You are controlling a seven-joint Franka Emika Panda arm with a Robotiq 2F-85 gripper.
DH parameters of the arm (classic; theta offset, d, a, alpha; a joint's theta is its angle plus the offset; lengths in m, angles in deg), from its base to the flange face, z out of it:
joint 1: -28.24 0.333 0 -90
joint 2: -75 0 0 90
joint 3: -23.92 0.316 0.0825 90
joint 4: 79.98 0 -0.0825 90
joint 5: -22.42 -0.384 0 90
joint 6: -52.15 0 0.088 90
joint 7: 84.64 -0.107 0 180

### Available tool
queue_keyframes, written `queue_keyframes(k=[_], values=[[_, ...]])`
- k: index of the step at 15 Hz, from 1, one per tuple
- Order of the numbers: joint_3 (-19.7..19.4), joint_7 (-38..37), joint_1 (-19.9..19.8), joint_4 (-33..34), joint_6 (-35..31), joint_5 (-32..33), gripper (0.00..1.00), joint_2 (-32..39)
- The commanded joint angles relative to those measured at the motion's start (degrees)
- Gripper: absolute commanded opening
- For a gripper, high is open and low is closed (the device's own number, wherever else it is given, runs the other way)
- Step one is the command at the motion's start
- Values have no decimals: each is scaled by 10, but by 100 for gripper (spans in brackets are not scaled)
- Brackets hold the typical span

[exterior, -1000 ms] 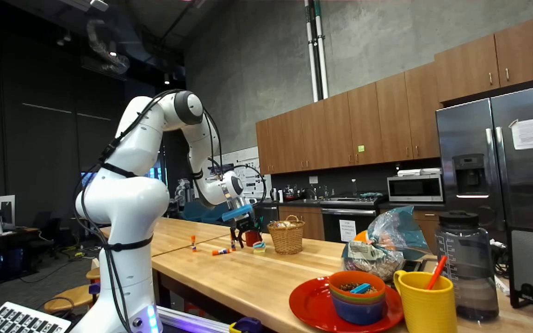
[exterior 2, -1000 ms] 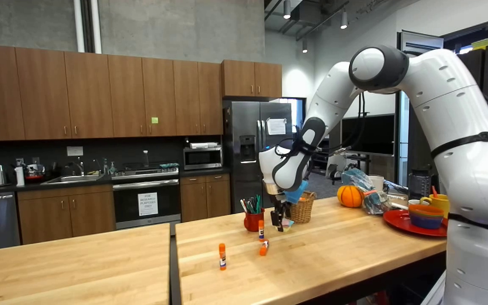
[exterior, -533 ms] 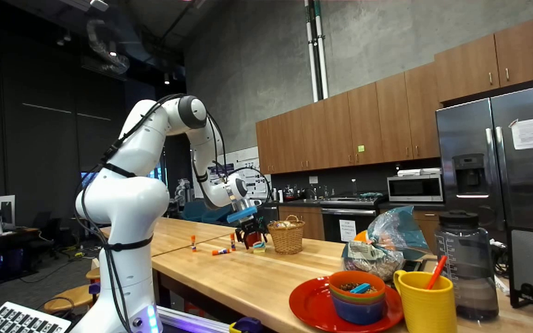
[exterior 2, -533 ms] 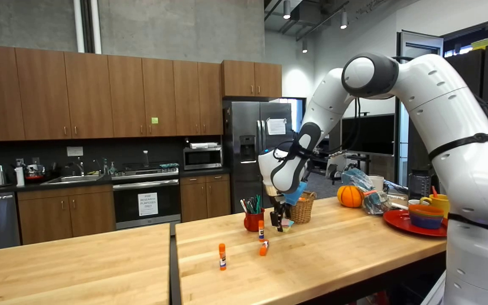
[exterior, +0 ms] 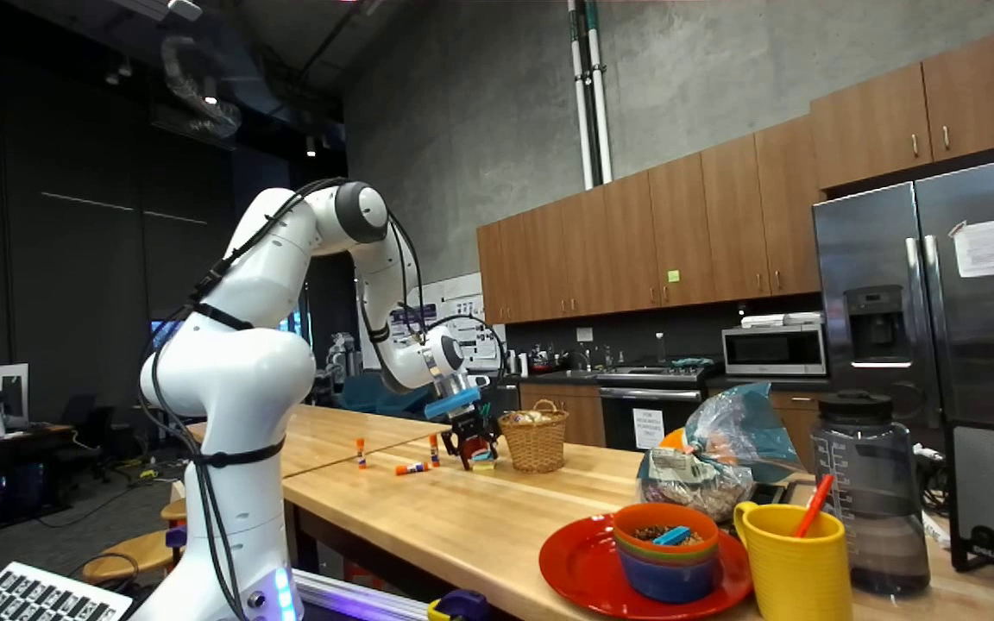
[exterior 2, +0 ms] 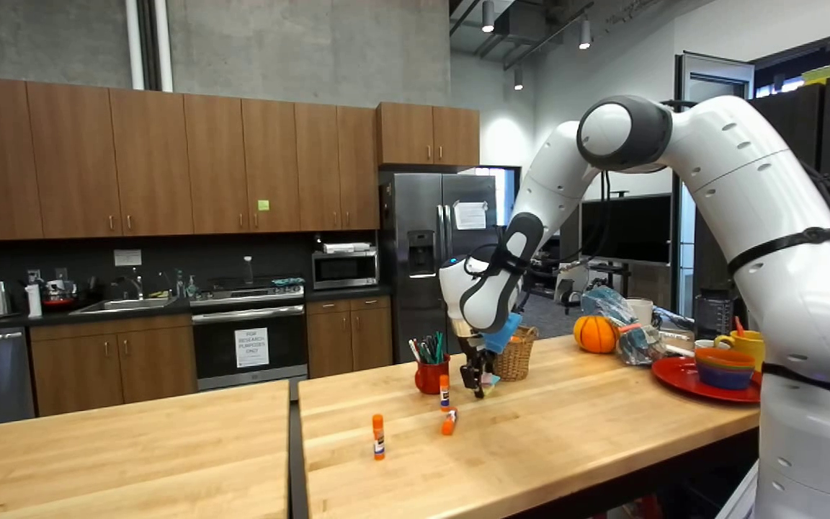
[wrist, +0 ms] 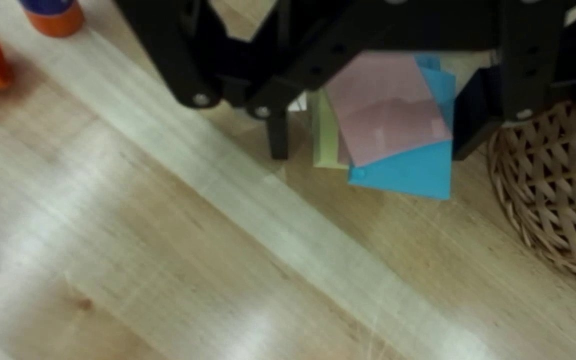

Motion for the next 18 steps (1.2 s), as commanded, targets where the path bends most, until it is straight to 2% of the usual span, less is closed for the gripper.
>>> queue_keyframes(k=[1,4,7,9,12,13,18], values=[[-1,11,0,-3,-3,-10,48,-1],[3,21,-2,-10,4,-16,26,-12],[12,53,-11,-25,16,-32,17,-38],[25,98,-23,-35,27,-61,15,-61],[32,142,-33,-43,53,-91,3,-91],[33,151,-36,-44,65,-96,6,-102],[29,180,-48,-50,113,-102,6,-163]])
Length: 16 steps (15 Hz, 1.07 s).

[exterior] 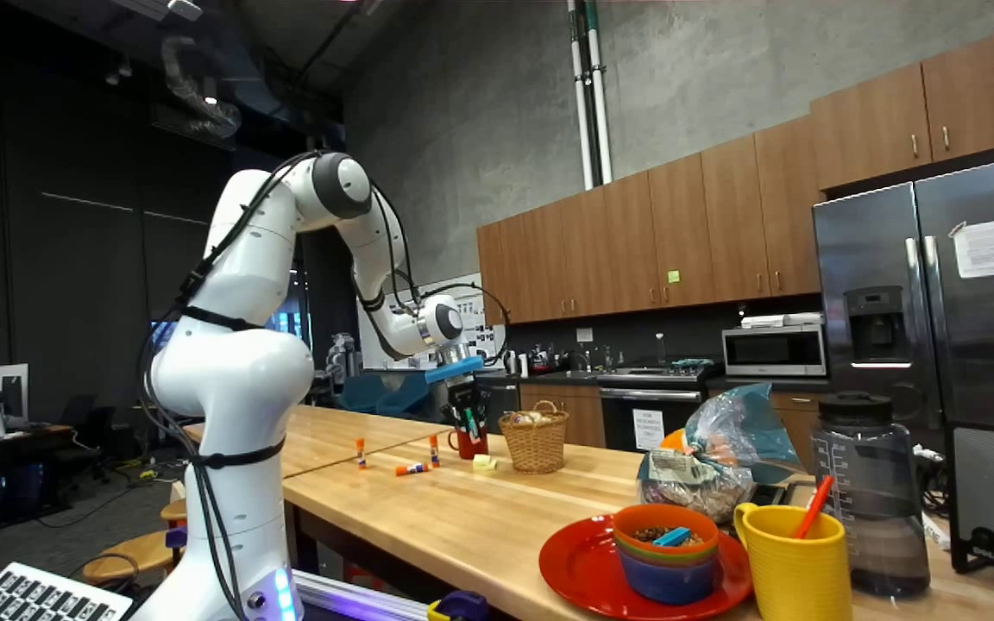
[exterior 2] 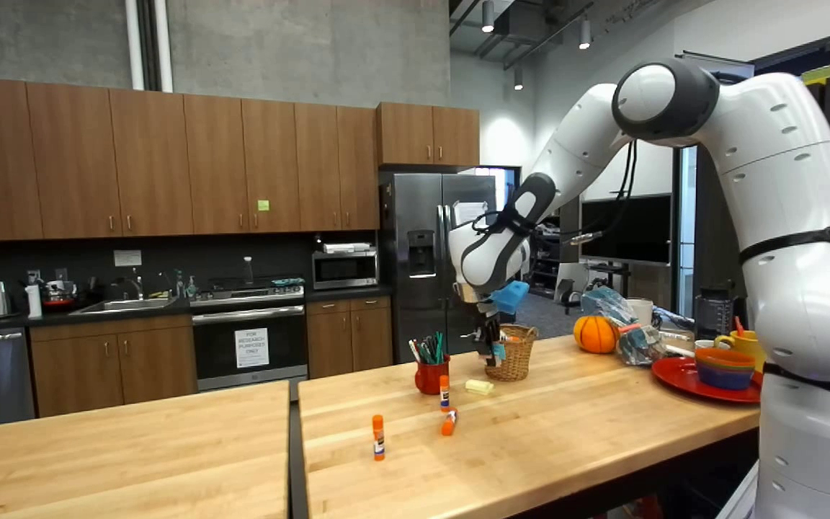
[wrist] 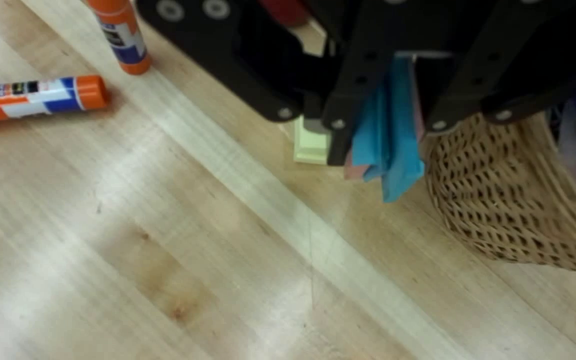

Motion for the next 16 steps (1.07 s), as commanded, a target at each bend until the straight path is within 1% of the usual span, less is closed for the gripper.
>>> queue_keyframes(k=[1,3,4,6,10,11,12,13,16], values=[[7,42,-19,-24,28,-17,6,-67],[11,85,-26,-22,44,-40,6,-90],[13,123,-29,-22,58,-56,6,-103],[11,175,-32,-21,86,-77,6,-124],[5,268,-33,-23,137,-104,6,-161],[4,288,-33,-21,151,-117,35,-167],[2,301,-32,-22,161,-125,49,-174],[0,314,-32,-21,172,-131,52,-179],[-2,342,-29,-14,204,-147,71,-186]])
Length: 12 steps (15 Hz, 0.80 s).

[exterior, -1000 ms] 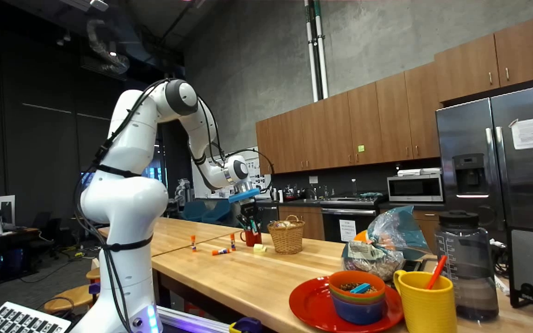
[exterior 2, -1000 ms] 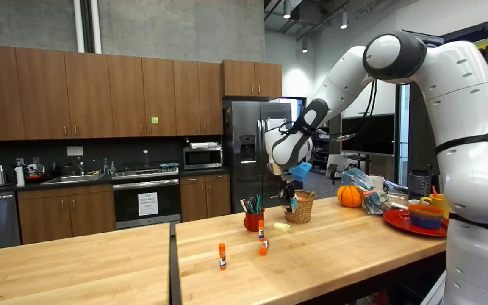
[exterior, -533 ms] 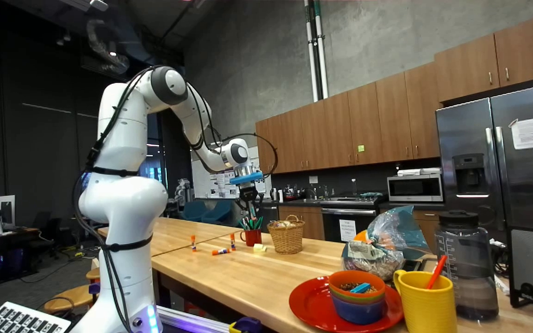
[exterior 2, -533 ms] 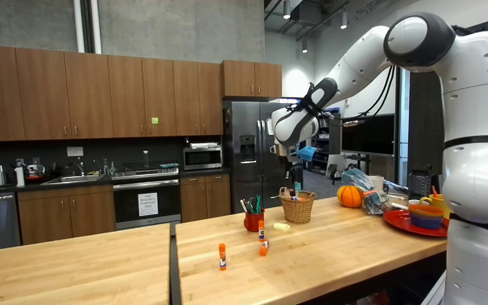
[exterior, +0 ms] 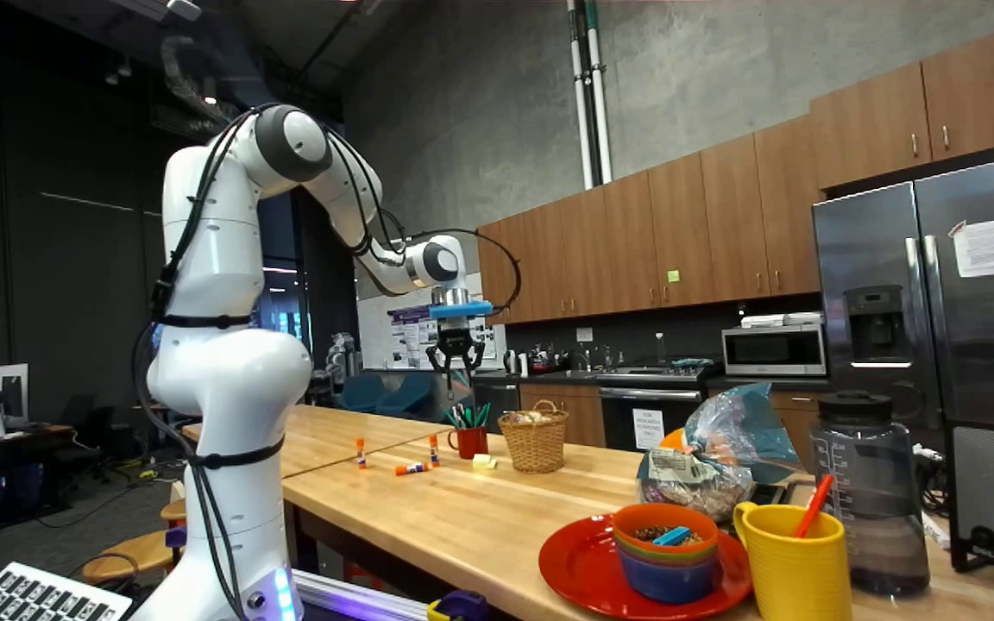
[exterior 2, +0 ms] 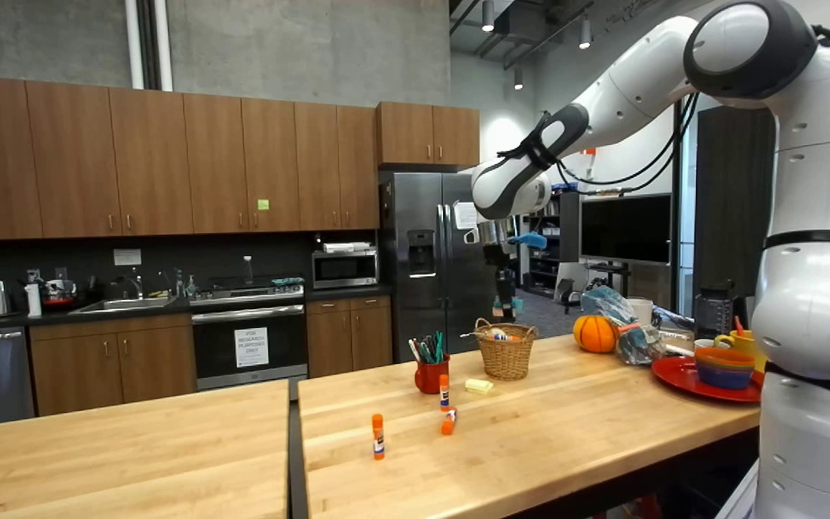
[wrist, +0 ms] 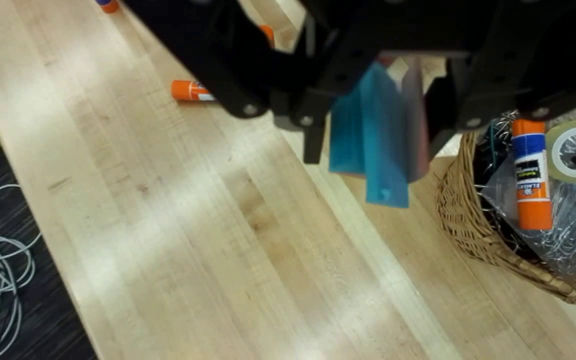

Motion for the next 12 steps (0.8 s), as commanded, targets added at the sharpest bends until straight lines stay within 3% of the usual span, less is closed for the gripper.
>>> queue_keyframes(k=[1,4,8,12], values=[[-2,43,-3,-5,37,-26,78,-23],[-1,58,0,1,55,-38,98,-19],[10,52,8,13,58,-51,100,11],[30,2,21,0,-20,-27,100,43]])
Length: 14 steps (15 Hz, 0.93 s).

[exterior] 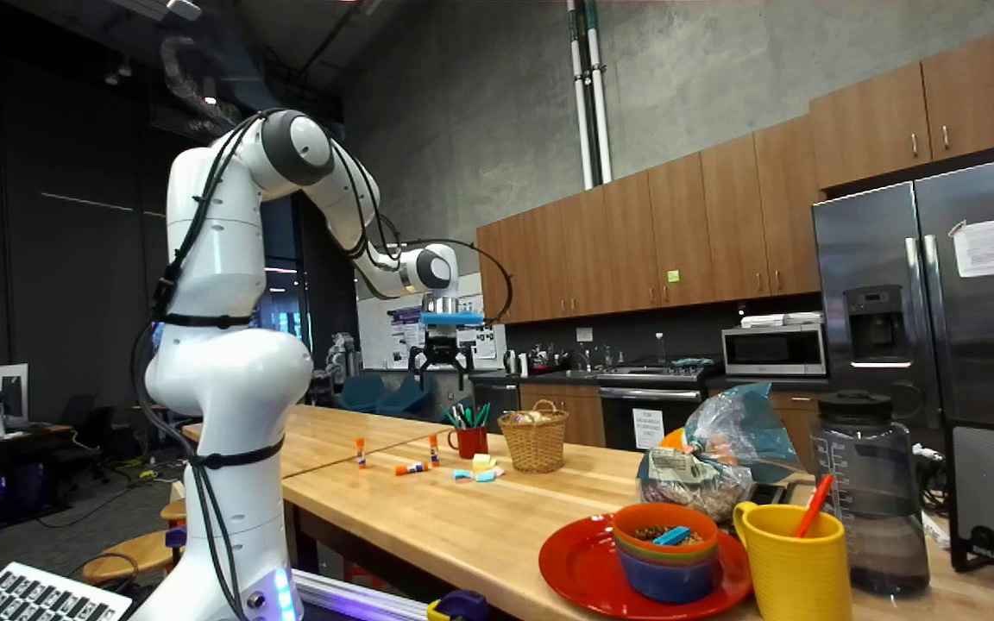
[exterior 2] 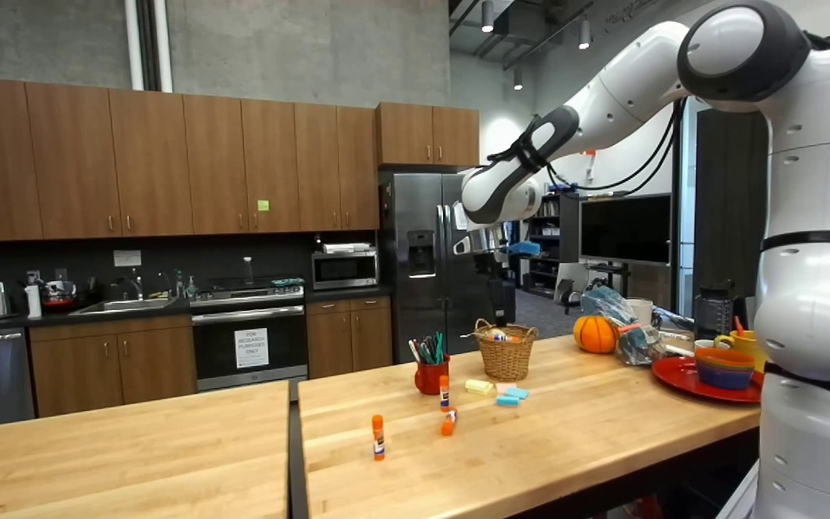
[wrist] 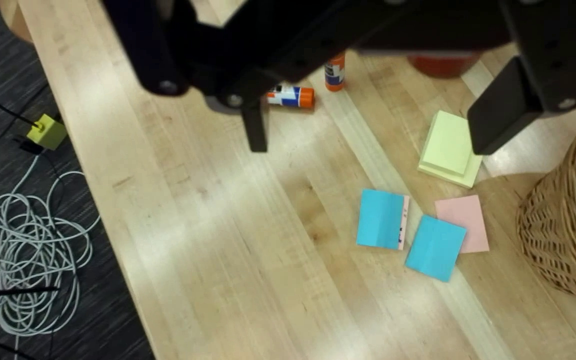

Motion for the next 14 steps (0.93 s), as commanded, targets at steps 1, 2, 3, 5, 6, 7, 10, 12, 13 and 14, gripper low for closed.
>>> queue_keyframes(k=[1,2,3,5,6,7,10,12,13,14], values=[[15,-40,9,-3,-56,12,100,37],[18,-51,11,-5,-72,15,100,48],[21,-60,12,-6,-84,20,100,59],[25,-79,13,-6,-101,30,100,79],[27,-87,13,-8,-112,37,100,88],[26,-108,13,-11,-127,55,100,95],[22,-159,12,-15,-162,101,100,122],[22,-188,9,-16,-189,108,100,143],[21,-203,9,-15,-200,110,100,153],[19,-220,11,-13,-214,115,100,164]])
